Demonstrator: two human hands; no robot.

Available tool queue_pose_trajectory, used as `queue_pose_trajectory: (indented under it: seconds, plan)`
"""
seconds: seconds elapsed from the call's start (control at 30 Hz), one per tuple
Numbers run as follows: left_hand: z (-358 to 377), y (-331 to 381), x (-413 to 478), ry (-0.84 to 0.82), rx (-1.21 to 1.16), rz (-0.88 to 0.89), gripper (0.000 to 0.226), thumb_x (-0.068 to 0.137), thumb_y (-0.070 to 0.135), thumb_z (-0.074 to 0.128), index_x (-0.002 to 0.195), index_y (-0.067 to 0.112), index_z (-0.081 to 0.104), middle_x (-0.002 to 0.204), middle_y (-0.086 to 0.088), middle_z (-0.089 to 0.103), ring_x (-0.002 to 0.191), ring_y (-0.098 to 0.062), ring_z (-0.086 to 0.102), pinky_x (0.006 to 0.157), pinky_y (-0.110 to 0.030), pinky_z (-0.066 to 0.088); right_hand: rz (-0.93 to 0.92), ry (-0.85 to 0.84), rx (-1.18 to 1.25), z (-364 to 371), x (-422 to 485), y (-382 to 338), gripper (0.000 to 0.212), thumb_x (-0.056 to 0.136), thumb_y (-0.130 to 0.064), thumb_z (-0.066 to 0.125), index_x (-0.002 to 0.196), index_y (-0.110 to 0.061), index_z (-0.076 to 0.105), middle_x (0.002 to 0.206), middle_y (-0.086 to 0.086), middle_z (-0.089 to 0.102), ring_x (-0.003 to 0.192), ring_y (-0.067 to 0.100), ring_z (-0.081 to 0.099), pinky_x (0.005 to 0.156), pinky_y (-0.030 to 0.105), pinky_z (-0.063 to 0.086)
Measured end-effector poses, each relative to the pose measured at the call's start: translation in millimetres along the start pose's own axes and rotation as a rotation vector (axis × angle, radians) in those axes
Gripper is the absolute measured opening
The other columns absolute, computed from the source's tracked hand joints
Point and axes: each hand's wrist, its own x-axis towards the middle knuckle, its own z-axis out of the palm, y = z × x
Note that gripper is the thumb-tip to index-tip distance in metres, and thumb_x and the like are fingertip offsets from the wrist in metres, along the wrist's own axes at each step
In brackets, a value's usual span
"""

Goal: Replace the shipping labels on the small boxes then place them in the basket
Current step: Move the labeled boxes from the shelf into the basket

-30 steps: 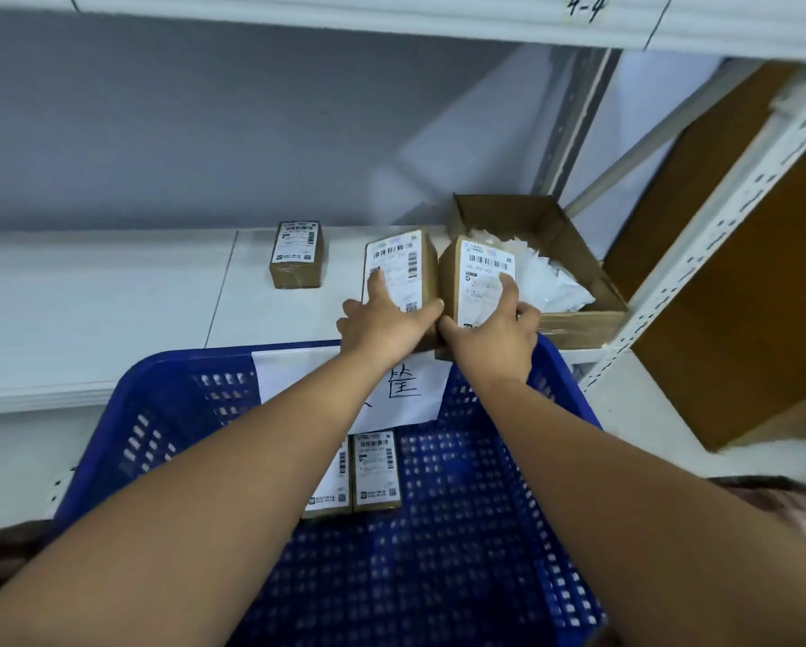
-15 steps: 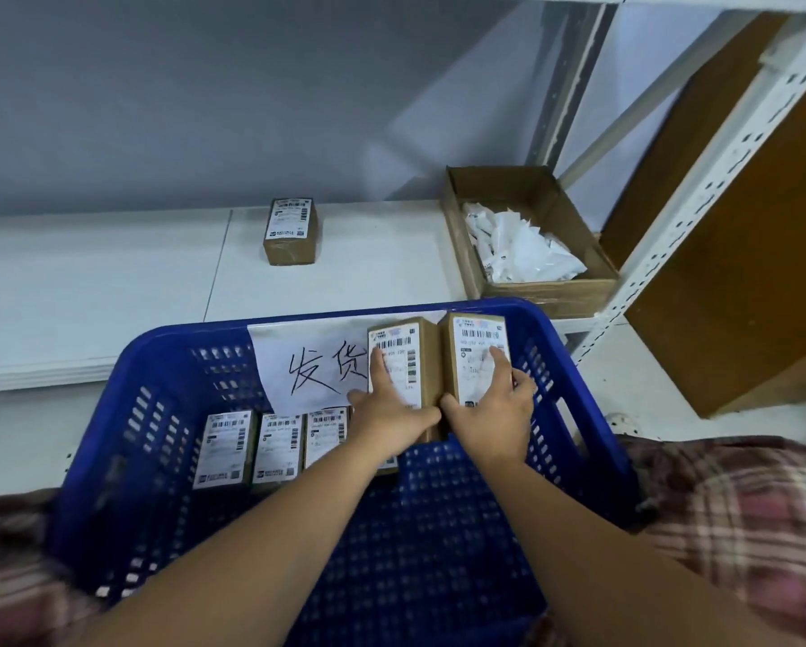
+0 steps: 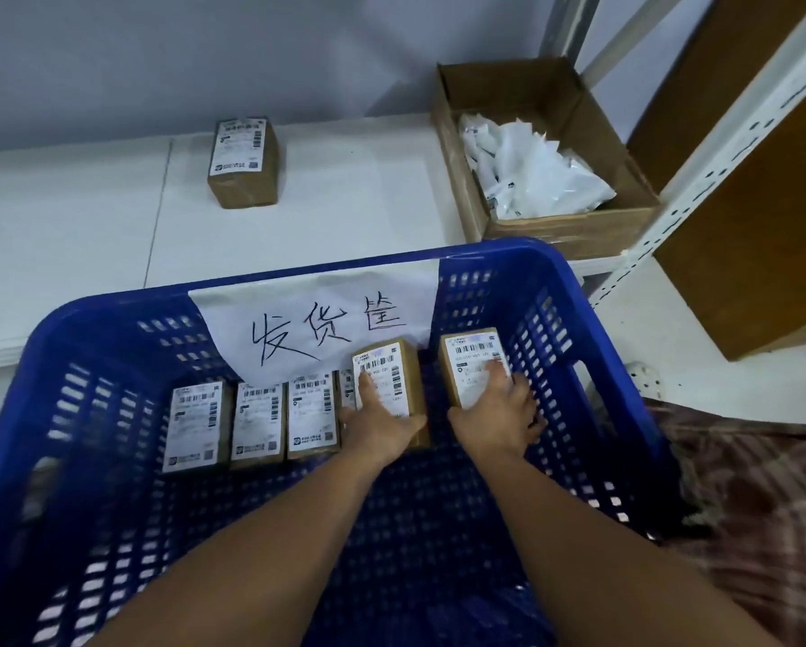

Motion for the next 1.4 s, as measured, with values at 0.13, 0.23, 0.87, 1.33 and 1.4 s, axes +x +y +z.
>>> queue_pose_trajectory:
  seconds: [0.13, 0.23, 0.87, 1.33, 1.4]
  plan:
    - [9, -7, 27, -0.029, 0.045, -0.035, 0.104, 0.082, 0.050, 0.064, 0.149, 0.032, -0.012, 0.152, -0.022, 0.006, 0.133, -0.033, 0.031, 0.105, -0.033, 0.032, 0.043, -0.063, -0.004, 22, 25, 6, 0.084, 0.079, -0.031, 0.072, 0.147, -0.029, 0.022, 0.152, 0.011, 0.019, 0.139, 0.037, 0.022, 0.116, 0.055, 0.015]
    - [16, -14, 43, -0.046, 0.059, -0.040, 0.105, 0.080, 0.052, 0.065, 0.149, 0.033, -0.011, 0.153, -0.020, 0.011, 0.134, -0.033, 0.029, 0.106, -0.035, 0.032, 0.092, -0.106, 0.042, 40, 37, 6, 0.087, 0.074, -0.034, 0.073, 0.144, -0.033, 0.022, 0.147, 0.010, 0.021, 0.131, 0.038, 0.034, 0.111, 0.056, 0.030]
    - [63, 1, 97, -0.043, 0.205, 0.031, 0.113, 0.075, 0.052, 0.070, 0.149, 0.030, -0.011, 0.150, -0.024, 0.009, 0.132, -0.040, 0.027, 0.104, -0.044, 0.033, 0.215, -0.020, 0.156, 84, 63, 33, 0.090, 0.080, -0.034, 0.073, 0.151, -0.026, 0.017, 0.154, 0.009, 0.020, 0.137, 0.036, 0.028, 0.110, 0.051, 0.032]
    - [62, -19, 108, 0.062, 0.564, 0.379, 0.070, 0.090, 0.040, 0.058, 0.147, 0.020, 0.022, 0.153, -0.009, 0.006, 0.136, -0.031, 0.015, 0.097, -0.042, 0.041, 0.097, -0.073, 0.134, 97, 81, 34, 0.092, 0.075, -0.030, 0.078, 0.149, -0.026, 0.025, 0.148, 0.004, 0.028, 0.131, 0.030, 0.037, 0.100, 0.049, 0.047]
    - [58, -29, 108, 0.027, 0.707, 0.520, 0.064, 0.088, 0.033, 0.061, 0.143, 0.022, 0.030, 0.151, -0.008, 0.015, 0.134, -0.030, 0.021, 0.097, -0.040, 0.041, 0.095, -0.076, 0.140, 99, 82, 36, 0.093, 0.074, -0.031, 0.079, 0.149, -0.026, 0.025, 0.150, 0.004, 0.026, 0.133, 0.030, 0.035, 0.102, 0.048, 0.045]
